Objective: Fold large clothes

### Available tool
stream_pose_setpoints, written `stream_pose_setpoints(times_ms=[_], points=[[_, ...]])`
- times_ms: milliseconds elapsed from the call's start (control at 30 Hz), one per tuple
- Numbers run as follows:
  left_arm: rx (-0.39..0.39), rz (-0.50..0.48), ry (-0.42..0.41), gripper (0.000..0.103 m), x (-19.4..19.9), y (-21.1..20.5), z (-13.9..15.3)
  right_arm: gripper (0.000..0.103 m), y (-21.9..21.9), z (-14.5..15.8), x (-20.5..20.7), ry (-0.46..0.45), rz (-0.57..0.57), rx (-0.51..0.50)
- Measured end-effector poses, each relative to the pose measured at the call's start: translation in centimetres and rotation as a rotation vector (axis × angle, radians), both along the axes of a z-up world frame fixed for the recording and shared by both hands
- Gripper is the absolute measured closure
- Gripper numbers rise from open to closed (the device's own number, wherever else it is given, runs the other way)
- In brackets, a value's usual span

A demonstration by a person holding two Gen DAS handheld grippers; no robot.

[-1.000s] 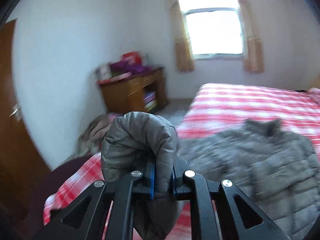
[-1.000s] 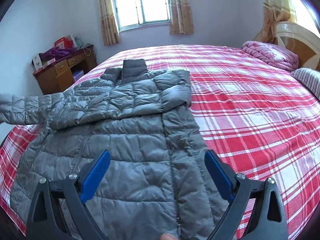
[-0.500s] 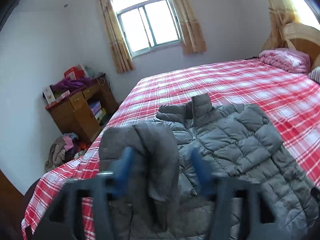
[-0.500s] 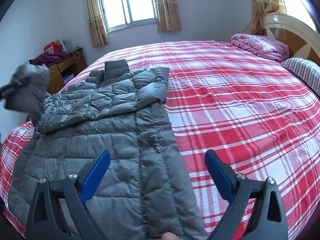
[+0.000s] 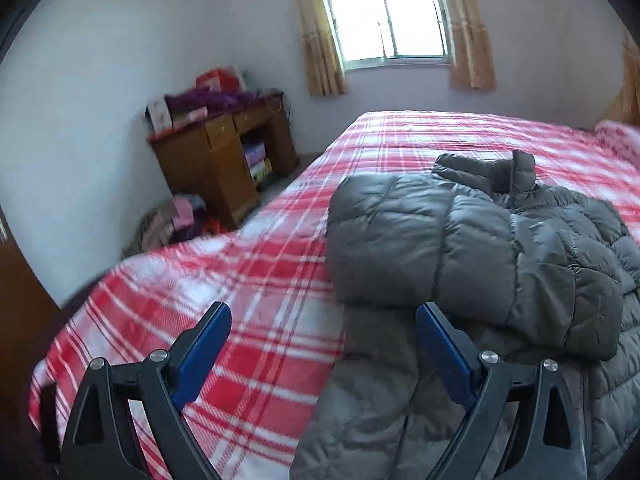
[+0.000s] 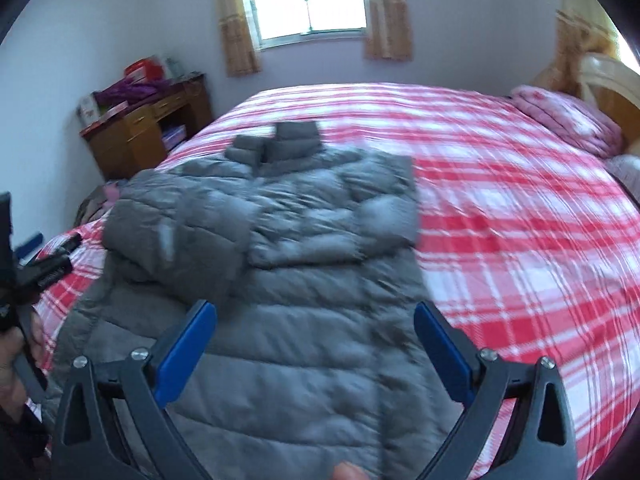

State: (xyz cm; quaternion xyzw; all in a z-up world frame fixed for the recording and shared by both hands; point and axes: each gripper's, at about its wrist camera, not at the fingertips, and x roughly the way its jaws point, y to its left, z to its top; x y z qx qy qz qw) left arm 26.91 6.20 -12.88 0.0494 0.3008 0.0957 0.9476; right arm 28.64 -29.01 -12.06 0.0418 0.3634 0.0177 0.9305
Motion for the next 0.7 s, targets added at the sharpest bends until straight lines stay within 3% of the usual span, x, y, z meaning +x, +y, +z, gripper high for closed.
stream_pose_setpoints(times_ms=[100, 167, 300, 367, 467, 533, 600, 700], points=[[0.006, 0.019, 0.02, 0.009, 0.5, 0.6, -1.2, 0.001, 2.3, 0.5, 1.6, 0.002, 0.052, 0.016], [0.049, 0.049, 0.045, 0.009, 1.4, 0.4, -2.4, 0.001, 3.5, 0.0, 3.6, 0.028, 0.056, 0.029], [0.152, 0.166, 0.119, 0.009, 3.2, 1.9, -5.2, 0.001, 5.2, -2.5, 7.3, 0.109, 0.071, 0.065], [0.135, 0.198, 0.157, 0.009, 3.5, 3.3, -6.8, 0.007, 5.8, -4.4, 8.8, 0.159, 0.072, 0.081], [0.083, 0.219, 0.191, 0.009, 3.5, 5.1, -8.5, 0.037, 6.2, -6.4, 9.9, 0.207, 0.076, 0.11], [0.049, 0.22, 0.179, 0.009, 3.1, 5.8, -8.4, 0.071, 6.1, -6.9, 9.7, 0.19, 0.1, 0.147], [0.056, 0.218, 0.179, 0.009, 3.0, 5.7, -8.5, 0.084, 6.2, -6.4, 8.9, 0.152, 0.116, 0.12], [0.071, 0.215, 0.174, 0.009, 3.3, 5.4, -8.6, 0.088, 5.8, -5.1, 7.5, 0.102, 0.115, 0.084]])
